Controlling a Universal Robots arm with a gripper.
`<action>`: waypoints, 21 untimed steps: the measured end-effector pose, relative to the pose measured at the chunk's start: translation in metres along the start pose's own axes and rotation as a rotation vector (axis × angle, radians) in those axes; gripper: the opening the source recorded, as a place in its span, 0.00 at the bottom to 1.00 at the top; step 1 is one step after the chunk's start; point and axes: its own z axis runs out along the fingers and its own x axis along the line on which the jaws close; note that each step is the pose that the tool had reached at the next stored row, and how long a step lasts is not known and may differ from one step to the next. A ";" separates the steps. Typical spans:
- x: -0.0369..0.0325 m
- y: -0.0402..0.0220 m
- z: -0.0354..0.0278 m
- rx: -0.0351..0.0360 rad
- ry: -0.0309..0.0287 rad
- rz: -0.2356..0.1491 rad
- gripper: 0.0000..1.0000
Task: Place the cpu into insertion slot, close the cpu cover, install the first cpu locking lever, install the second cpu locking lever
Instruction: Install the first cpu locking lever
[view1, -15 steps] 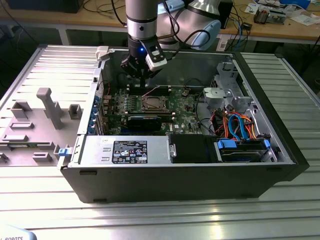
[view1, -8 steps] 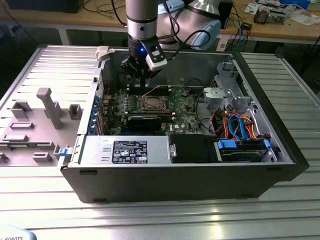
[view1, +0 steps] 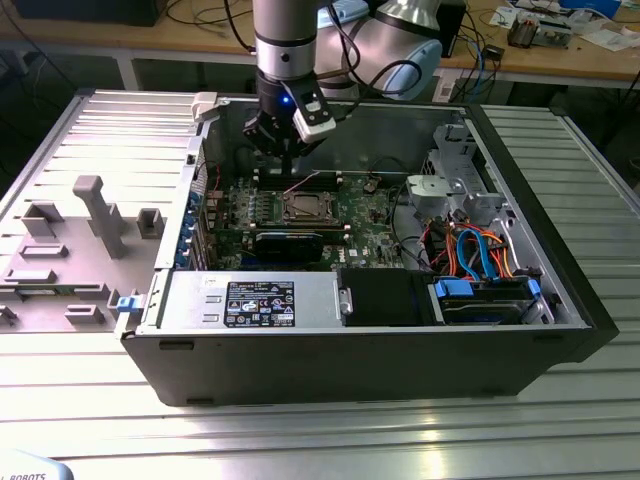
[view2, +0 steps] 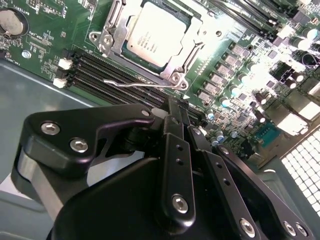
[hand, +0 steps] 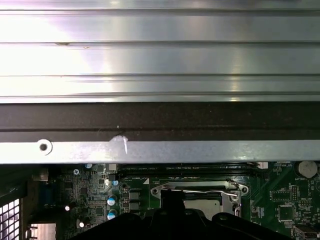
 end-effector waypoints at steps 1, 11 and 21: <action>-0.0003 0.0000 0.0002 0.0000 0.0000 0.000 0.11; -0.0047 0.0026 0.0063 0.0077 0.0002 -0.004 0.11; -0.0115 0.0035 0.0122 0.0080 0.0001 -0.004 0.11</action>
